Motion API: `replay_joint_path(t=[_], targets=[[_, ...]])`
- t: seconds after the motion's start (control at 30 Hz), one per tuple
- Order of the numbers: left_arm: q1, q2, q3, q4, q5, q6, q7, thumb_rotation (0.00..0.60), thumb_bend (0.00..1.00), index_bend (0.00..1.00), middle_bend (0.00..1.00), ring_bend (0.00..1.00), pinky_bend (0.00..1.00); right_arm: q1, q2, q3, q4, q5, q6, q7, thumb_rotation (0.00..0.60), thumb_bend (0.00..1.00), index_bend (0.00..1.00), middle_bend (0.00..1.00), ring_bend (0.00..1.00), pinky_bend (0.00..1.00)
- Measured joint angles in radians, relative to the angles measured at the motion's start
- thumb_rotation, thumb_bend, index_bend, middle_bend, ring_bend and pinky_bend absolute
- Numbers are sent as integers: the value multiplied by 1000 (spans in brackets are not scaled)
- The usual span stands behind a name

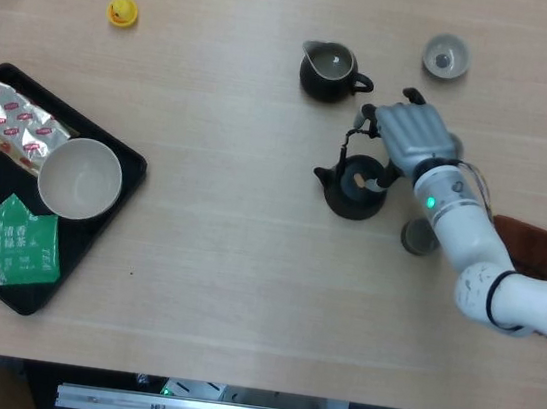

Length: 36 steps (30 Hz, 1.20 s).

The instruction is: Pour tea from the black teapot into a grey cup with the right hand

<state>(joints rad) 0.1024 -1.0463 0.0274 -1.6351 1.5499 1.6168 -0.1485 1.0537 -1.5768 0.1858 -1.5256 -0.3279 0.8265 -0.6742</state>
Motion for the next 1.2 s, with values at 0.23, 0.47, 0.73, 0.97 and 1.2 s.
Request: replay_joint_path(t=[0.23,0.47,0.73,0.97,1.2], targets=[[1,-1,0,-1,3,4,-1,600,295,69,113,30,15,1,34,14,-34,22,-39,75,600,0,337,432,331,79],[4,-3,1,2,3,7,-4,600,295,69,113,31,15,4,70,21,-64,35,-80,148,600,0,372,451,353,86],[3,-5,-1,5,3,5,-5,600,295,69,113,31,15,23,103,-4,-82,65,-133,204,600,0,404,470,372,101],[4,-6,0,6,3,5,-6,600,295,69,113,31,15,47,118,-27,-89,76,-158,245,600,0,435,491,395,112],[6,-6,0,5,4,7,-5,600,295,69,113,30,15,76,122,-54,-98,83,-163,266,600,0,499,535,449,127]])
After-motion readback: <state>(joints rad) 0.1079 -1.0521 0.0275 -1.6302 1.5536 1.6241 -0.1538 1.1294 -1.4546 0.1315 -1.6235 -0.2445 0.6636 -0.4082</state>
